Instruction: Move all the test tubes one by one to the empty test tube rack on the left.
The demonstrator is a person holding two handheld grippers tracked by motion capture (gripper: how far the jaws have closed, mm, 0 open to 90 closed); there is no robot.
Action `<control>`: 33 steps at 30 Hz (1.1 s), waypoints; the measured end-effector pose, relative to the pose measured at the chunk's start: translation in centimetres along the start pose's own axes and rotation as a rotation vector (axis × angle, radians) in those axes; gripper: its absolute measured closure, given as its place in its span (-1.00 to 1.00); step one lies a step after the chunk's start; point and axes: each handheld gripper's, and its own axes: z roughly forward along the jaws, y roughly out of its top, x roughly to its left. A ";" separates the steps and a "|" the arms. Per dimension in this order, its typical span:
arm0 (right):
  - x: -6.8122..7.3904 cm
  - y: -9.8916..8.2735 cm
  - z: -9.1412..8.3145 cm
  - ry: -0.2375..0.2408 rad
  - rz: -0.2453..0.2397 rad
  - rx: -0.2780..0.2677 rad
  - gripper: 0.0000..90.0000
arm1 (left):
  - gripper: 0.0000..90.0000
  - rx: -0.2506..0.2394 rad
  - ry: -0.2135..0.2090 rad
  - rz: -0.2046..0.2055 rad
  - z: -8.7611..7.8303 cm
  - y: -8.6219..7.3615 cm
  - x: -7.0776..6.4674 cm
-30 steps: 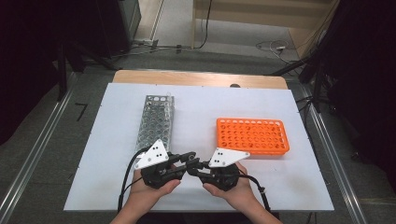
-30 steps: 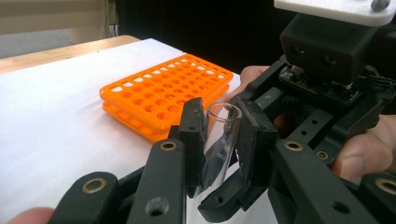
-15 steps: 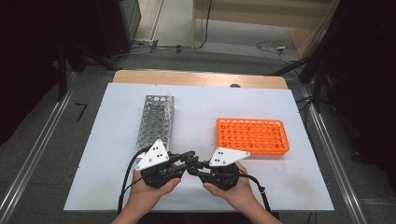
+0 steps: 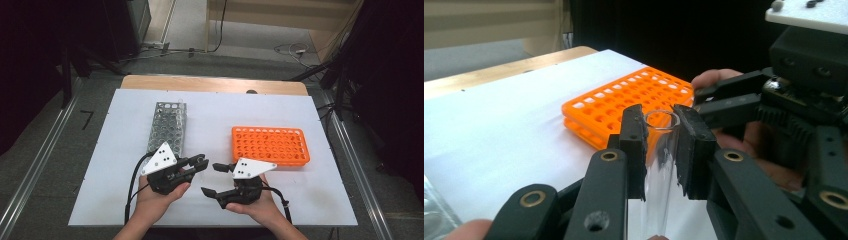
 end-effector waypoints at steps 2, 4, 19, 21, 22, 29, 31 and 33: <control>-0.4 0.0 -0.5 -0.017 0.014 -0.006 -0.78 | 0.69 0.000 0.004 0.005 0.0 0.3 0.3; -0.8 -0.1 -1.0 -0.030 0.029 -0.008 -0.93 | 0.69 0.000 0.012 0.004 0.0 0.6 0.7; -3.4 -2.0 -4.8 -0.116 0.065 -0.002 -1.00 | 0.69 -0.011 0.065 -0.022 0.2 1.7 3.5; -3.7 -2.2 -5.3 -0.129 0.074 -0.005 -1.00 | 0.69 -0.017 0.075 -0.026 0.1 1.8 3.9; -3.9 -2.3 -5.6 -0.136 0.075 -0.008 -1.00 | 0.69 -0.017 0.080 -0.026 0.0 1.9 4.1; -4.9 -3.5 -7.4 -0.197 0.088 -0.005 -1.00 | 0.69 -0.022 0.119 -0.030 -0.4 2.2 5.6; -5.2 -3.9 -7.9 -0.210 0.104 -0.005 -1.00 | 0.69 -0.025 0.130 -0.031 -0.5 2.4 6.1; -5.6 -4.3 -8.5 -0.227 0.107 -0.006 -1.00 | 0.69 -0.022 0.145 -0.028 -0.5 2.6 6.6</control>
